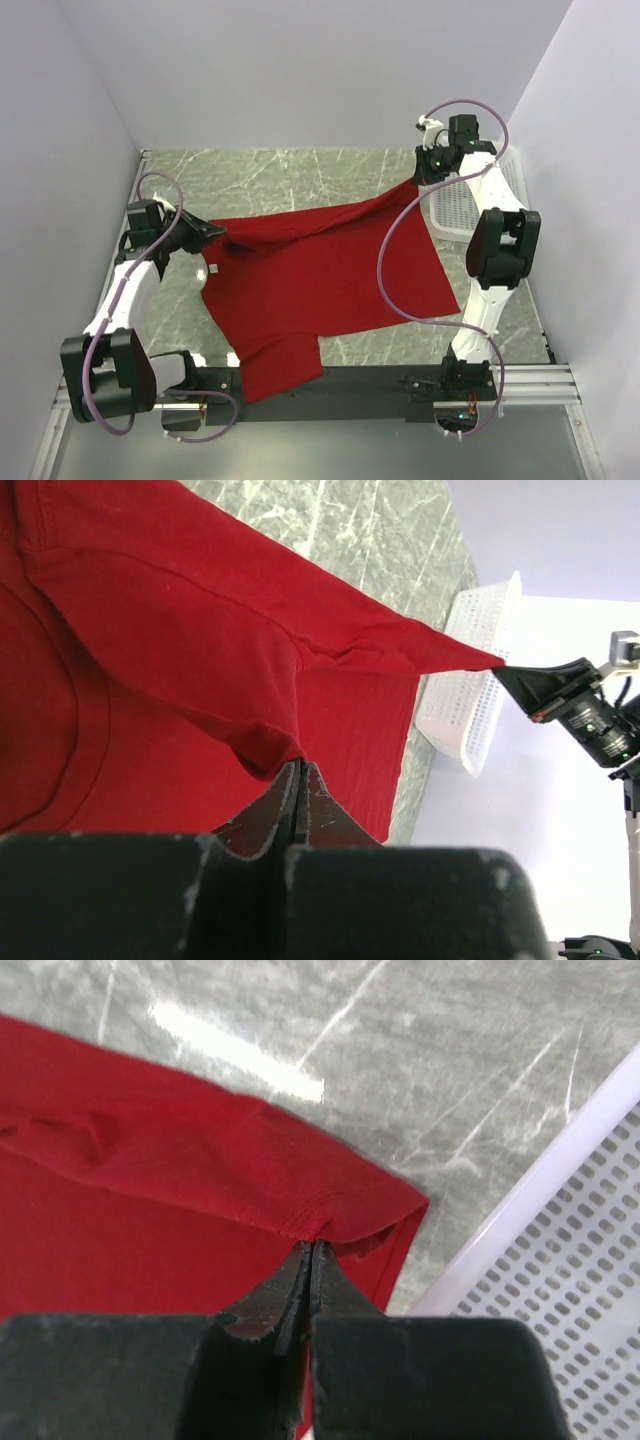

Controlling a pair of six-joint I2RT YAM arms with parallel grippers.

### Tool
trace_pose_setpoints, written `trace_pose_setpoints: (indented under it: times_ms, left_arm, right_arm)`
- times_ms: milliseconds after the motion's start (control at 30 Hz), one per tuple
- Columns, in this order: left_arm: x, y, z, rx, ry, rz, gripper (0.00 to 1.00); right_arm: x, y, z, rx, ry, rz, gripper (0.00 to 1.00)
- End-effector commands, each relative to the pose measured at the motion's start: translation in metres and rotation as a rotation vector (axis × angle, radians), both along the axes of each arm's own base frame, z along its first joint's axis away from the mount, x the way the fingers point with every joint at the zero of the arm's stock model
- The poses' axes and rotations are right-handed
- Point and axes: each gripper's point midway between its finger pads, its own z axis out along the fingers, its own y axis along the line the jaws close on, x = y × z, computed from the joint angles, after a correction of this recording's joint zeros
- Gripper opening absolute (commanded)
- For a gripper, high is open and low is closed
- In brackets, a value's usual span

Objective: Fold and stack the t-shirts
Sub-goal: Fold the tshirt

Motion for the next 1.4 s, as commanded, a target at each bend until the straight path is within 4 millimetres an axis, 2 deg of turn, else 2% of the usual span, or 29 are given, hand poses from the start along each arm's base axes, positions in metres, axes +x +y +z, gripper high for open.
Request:
trace_pose_setpoints:
  times_ms: [0,67,267,400,567,600,667,800,967,1033,1200,1367]
  left_arm:
    - [-0.006,-0.002,0.017,0.011,-0.046,-0.009,0.00]
    - [-0.010,-0.004,0.020,0.002,-0.053,-0.011,0.00]
    - [-0.021,-0.009,0.013,-0.033,-0.017,-0.023,0.00]
    - [-0.029,-0.011,-0.005,-0.034,0.040,-0.042,0.00]
    - [-0.037,-0.017,-0.025,-0.043,0.087,-0.059,0.01]
    - [-0.038,-0.017,-0.027,-0.041,0.093,-0.064,0.01]
    - [-0.041,-0.020,-0.033,-0.041,0.109,-0.075,0.00]
    - [-0.047,-0.023,-0.039,-0.034,0.128,-0.093,0.00]
    - [-0.050,-0.023,-0.035,-0.023,0.128,-0.102,0.01]
    - [-0.051,-0.024,-0.031,-0.024,0.121,-0.104,0.00]
    - [-0.043,-0.026,-0.002,-0.041,0.059,-0.105,0.00]
    - [-0.040,-0.030,0.024,-0.066,0.009,-0.125,0.00]
  right_arm:
    - [-0.008,-0.008,0.030,-0.060,-0.091,0.033,0.00]
    - [-0.016,-0.010,0.017,-0.091,-0.074,0.058,0.00]
    - [-0.040,-0.016,-0.016,-0.170,-0.020,0.097,0.00]
    - [-0.051,-0.016,-0.033,-0.214,0.005,0.105,0.00]
    - [-0.049,-0.027,-0.041,-0.280,0.003,0.047,0.00]
    - [-0.048,-0.031,-0.041,-0.301,0.001,0.027,0.00]
    - [-0.046,-0.019,-0.040,-0.313,-0.011,0.041,0.00]
    - [-0.038,-0.020,-0.037,-0.353,-0.033,0.008,0.00]
    - [-0.020,-0.032,-0.020,-0.431,-0.100,-0.097,0.00]
    - [-0.012,-0.035,-0.012,-0.467,-0.126,-0.126,0.00]
    - [0.002,-0.046,0.002,-0.516,-0.166,-0.190,0.00]
    - [0.003,-0.039,0.010,-0.505,-0.183,-0.155,0.00]
